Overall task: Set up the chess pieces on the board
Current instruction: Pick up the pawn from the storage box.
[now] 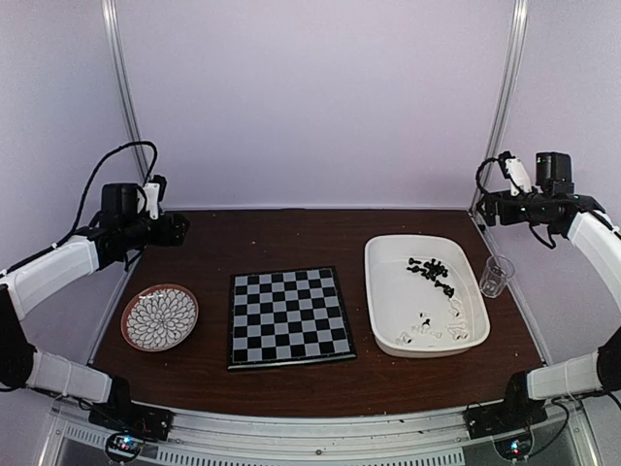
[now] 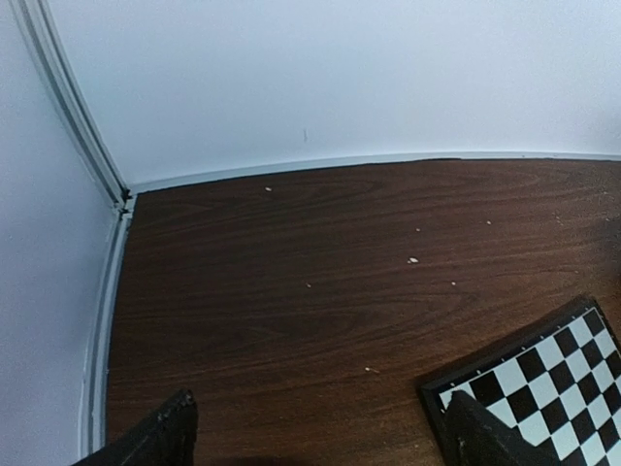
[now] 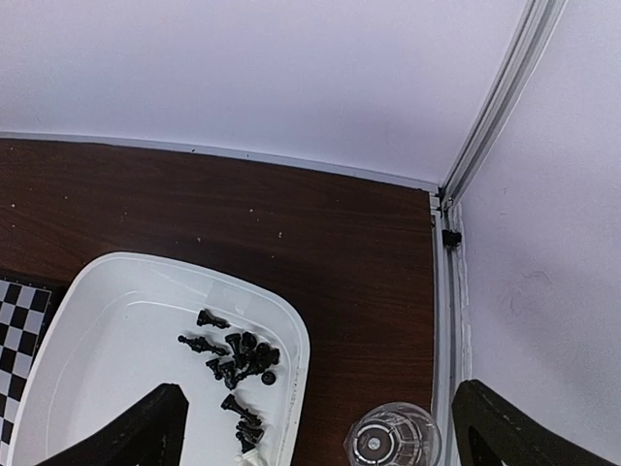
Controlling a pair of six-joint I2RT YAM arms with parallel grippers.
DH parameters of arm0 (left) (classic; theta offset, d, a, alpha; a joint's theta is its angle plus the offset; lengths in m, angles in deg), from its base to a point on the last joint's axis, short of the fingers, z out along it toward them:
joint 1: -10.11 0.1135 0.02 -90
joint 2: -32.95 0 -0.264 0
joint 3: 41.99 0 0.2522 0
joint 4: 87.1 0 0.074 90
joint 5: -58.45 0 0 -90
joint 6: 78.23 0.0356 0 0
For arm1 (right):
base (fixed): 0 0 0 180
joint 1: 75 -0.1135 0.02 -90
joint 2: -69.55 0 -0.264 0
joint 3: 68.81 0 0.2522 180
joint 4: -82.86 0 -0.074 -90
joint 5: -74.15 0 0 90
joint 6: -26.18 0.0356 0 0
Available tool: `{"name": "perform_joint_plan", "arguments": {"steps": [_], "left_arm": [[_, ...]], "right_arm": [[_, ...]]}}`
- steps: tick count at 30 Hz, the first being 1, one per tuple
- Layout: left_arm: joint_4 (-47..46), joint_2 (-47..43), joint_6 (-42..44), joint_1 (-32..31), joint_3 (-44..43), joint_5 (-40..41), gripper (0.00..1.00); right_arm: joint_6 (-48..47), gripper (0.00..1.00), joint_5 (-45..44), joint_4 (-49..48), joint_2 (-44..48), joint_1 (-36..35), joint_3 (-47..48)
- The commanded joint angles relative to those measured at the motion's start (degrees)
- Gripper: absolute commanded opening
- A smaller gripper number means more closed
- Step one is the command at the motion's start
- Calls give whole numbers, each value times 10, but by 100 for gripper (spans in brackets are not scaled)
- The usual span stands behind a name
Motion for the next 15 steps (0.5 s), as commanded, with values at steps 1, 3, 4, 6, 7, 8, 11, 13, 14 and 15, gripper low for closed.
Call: {"name": "perform_joint_plan", "arguments": {"steps": [1,3,4,6,7,8,11,13,14,15], "left_arm": [[21,10,-8,-9,-24,-96,85],[28,17,1,-19,-30,-130,82],[34,21,7,-26,-34,-148,80],[51,31,17,-45,-47,-172,76],[63,37,21,-55,-55,-186,75],[76,43,24,-68,-65,-194,73],[122,65,31,-112,-99,-222,70],[139,77,26,-140,-118,-240,69],[143,83,16,-152,-125,-250,68],[144,89,7,-165,-129,-262,68]], "right_arm": [[-54,99,28,43,7,-8,10],[-95,99,71,73,5,-11,16],[-111,99,90,88,4,-12,18],[-149,95,120,123,-1,-19,25],[-169,93,130,142,-3,-25,29],[-189,90,136,162,-7,-33,33],[-261,74,144,227,-20,-71,39],[-293,66,130,261,-36,-99,38],[-304,64,112,271,-46,-112,36],[-313,61,100,280,-58,-123,33]]}}
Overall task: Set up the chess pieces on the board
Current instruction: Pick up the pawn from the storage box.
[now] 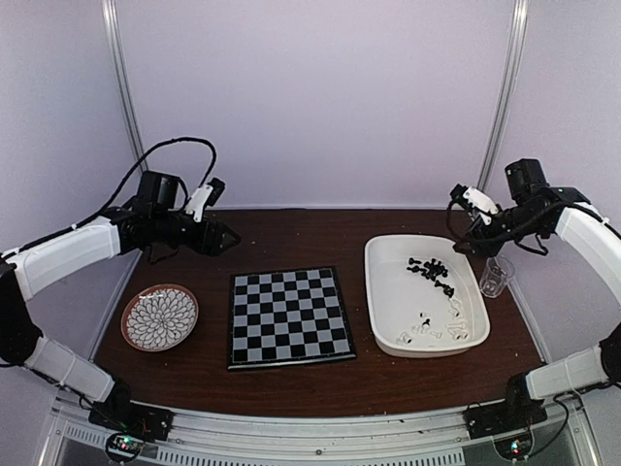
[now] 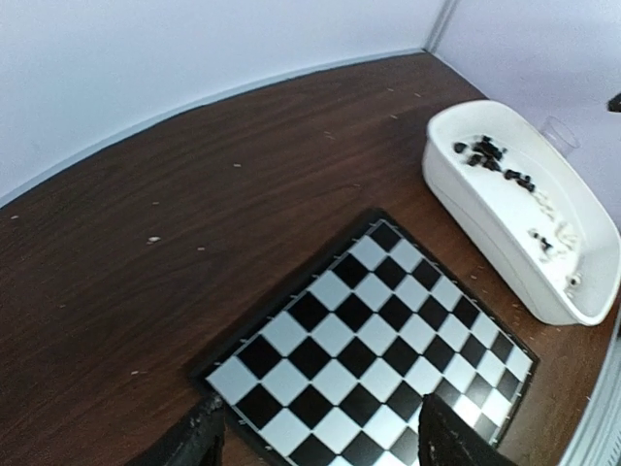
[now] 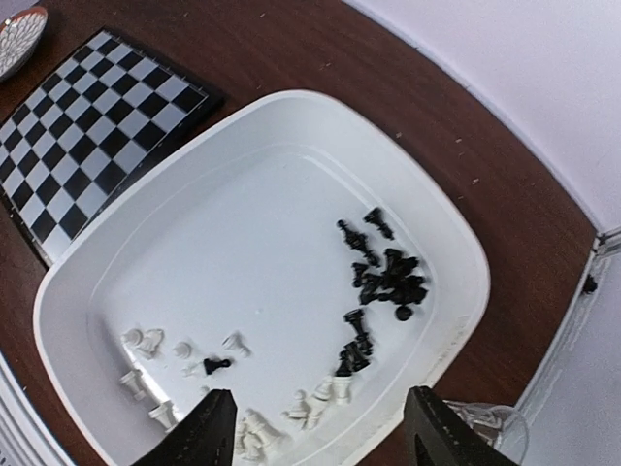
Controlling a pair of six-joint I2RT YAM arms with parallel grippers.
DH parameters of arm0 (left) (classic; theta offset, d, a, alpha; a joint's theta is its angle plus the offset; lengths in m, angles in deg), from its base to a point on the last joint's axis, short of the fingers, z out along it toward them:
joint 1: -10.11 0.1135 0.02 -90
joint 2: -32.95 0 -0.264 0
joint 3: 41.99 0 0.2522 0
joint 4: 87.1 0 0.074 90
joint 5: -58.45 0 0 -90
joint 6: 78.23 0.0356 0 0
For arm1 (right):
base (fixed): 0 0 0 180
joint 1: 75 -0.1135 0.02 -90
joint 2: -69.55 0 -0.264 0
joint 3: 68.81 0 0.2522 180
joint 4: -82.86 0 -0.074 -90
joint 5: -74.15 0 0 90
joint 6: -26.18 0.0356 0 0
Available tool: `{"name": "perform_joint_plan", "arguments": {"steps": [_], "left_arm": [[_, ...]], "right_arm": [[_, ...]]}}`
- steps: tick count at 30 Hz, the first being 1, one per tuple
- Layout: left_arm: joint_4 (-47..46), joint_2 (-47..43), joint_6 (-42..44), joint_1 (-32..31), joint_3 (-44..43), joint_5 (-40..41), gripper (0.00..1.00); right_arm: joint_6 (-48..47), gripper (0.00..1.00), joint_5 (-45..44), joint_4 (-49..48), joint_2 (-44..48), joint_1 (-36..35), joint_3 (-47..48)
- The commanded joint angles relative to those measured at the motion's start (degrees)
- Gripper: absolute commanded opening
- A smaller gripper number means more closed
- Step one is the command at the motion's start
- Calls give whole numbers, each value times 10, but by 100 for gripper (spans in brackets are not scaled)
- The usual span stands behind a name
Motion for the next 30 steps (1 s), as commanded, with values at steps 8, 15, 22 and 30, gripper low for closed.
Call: {"name": "perform_joint_plan", "arguments": {"steps": [8,15,22,30], "left_arm": [[12,51,-67,-137,-47,-72,69],[12,75,-75,-159,-62,-68,69],[7,77,-83,-164,-59,-67,69],[4,77,-87,-167,-51,-61,69]], "right_arm": [[-111,49,-35,79,-145,-100,-28],[-140,35,-54,73,-271,-126,-20],[-147,33,-87,34,-317,-126,-21],[-161,33,-71,44,-352,-142,5]]}}
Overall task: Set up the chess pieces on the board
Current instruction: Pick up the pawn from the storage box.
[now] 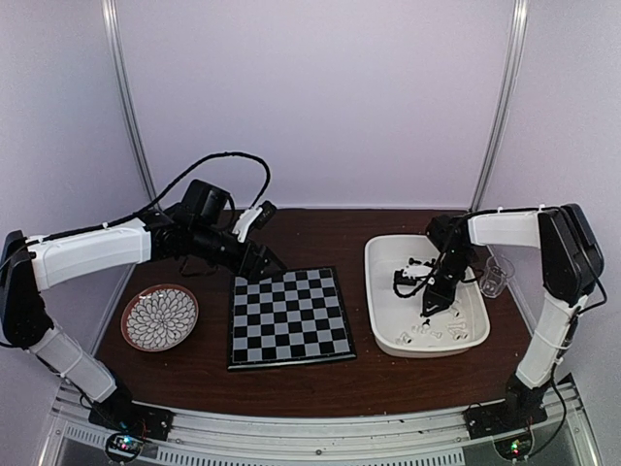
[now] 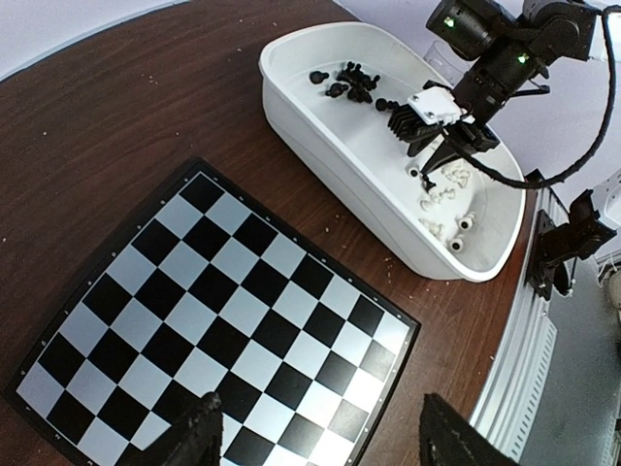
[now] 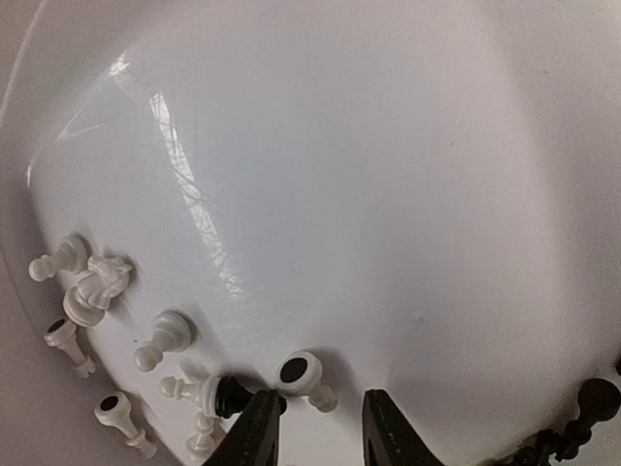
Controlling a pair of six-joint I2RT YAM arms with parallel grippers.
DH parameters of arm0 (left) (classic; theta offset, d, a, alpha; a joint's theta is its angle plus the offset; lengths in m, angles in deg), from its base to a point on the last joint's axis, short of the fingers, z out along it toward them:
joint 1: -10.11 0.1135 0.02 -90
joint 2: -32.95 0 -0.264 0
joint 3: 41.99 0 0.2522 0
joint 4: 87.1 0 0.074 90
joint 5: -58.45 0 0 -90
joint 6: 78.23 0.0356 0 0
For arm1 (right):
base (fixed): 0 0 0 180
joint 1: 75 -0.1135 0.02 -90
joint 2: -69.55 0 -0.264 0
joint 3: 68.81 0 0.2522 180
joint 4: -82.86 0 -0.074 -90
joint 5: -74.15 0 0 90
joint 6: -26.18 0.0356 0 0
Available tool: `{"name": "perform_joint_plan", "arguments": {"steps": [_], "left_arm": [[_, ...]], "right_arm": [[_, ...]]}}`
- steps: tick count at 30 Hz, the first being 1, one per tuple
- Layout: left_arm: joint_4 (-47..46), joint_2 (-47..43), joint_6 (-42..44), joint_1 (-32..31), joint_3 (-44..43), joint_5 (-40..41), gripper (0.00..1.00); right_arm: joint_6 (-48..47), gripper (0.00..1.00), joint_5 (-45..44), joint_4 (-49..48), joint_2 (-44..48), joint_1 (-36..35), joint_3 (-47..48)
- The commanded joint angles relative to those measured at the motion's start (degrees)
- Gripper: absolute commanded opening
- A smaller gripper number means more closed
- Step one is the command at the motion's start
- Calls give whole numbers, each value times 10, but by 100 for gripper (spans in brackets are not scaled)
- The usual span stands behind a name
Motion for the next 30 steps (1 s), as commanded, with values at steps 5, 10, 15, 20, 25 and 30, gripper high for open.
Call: {"name": "perform_joint_plan", "arguments": {"steps": [5,10,15,20,25,30], "left_arm": [[-21,2,-10,-5,-3,1,69],[-22,1,-11,-5,-2,1,69],[-26,4,-10,-6,-2,1,69],[-48,6,-22,-27,-7,45,67],[-143,10,-16,-97,-24,155,70],[-320,45,-57,-117,-59,176,72]], "right_arm": [[-17,29,-2,1,-35,-20,25],[-13,22,-10,5,-40,-20,27],[9,17,-11,-1,-22,-20,26],[56,11,48,18,24,-13,50],[131,14,153,32,131,-7,105],[263,15,235,-54,200,-7,158]]}}
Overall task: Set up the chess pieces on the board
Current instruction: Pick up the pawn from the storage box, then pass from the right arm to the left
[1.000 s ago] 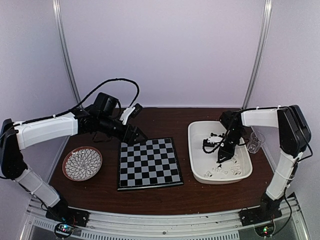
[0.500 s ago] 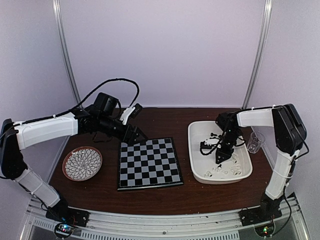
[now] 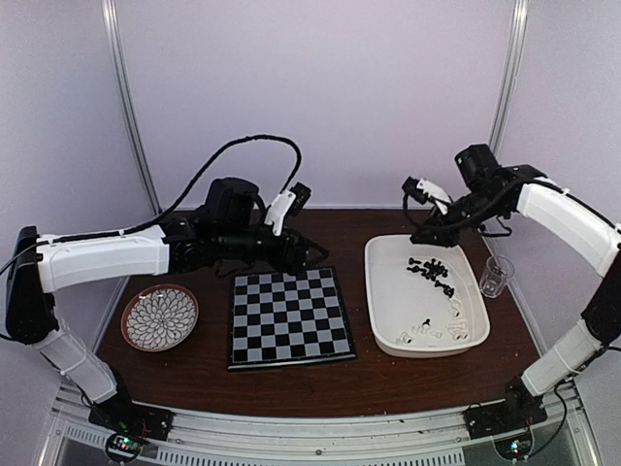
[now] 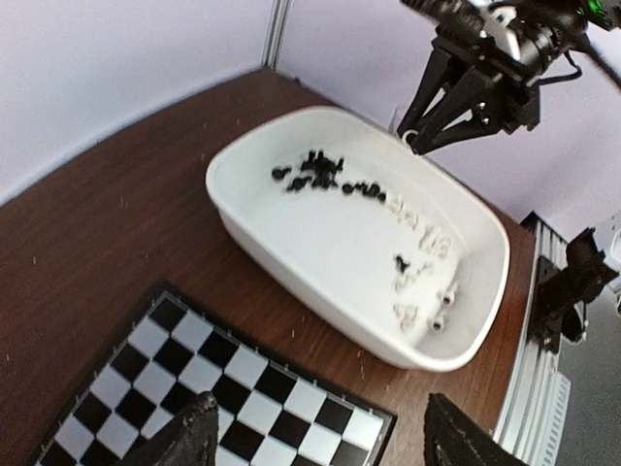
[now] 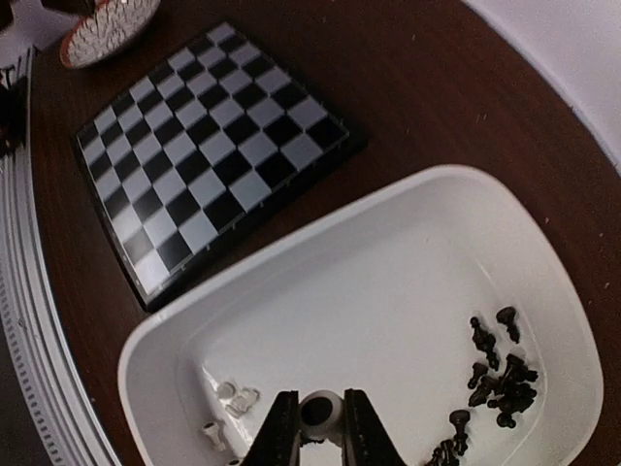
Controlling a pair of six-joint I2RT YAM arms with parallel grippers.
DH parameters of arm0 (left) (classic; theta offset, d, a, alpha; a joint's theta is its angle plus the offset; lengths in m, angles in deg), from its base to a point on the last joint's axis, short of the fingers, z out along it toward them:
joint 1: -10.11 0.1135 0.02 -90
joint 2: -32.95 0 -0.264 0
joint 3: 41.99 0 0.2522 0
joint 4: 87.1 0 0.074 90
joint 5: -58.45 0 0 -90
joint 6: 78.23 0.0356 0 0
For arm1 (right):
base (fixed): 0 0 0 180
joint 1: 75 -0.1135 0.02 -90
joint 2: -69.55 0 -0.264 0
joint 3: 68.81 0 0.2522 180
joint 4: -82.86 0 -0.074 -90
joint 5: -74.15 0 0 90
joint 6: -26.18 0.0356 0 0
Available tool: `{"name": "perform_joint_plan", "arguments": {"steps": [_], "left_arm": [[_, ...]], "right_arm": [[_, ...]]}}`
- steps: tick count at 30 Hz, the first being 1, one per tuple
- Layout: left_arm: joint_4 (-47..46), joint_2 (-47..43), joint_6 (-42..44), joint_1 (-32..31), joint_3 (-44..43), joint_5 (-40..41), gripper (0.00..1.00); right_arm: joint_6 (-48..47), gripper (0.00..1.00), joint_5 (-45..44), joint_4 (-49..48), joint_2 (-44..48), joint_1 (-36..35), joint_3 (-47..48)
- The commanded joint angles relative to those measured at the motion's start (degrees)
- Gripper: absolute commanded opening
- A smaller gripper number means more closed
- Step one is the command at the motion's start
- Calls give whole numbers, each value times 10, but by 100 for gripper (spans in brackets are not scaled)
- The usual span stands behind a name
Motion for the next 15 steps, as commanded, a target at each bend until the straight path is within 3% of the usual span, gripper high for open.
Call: {"name": "perform_joint_plan", "arguments": {"steps": [1,5,11,15], "left_arm": [[-215,32,-41,-4,-41,42,72],[-308,83,-78,-12,-76,28,71],[-479,152,-87,-49,-86,41,63],[-498,182,-123,-54,-105,37,57]], "right_arm": [[148,15,120,-63,37,3,63],[295,14,229,-138,31,6,73],[587,15,331,-436,47,6,-21],[712,15,348,-566,51,6,-66]]}}
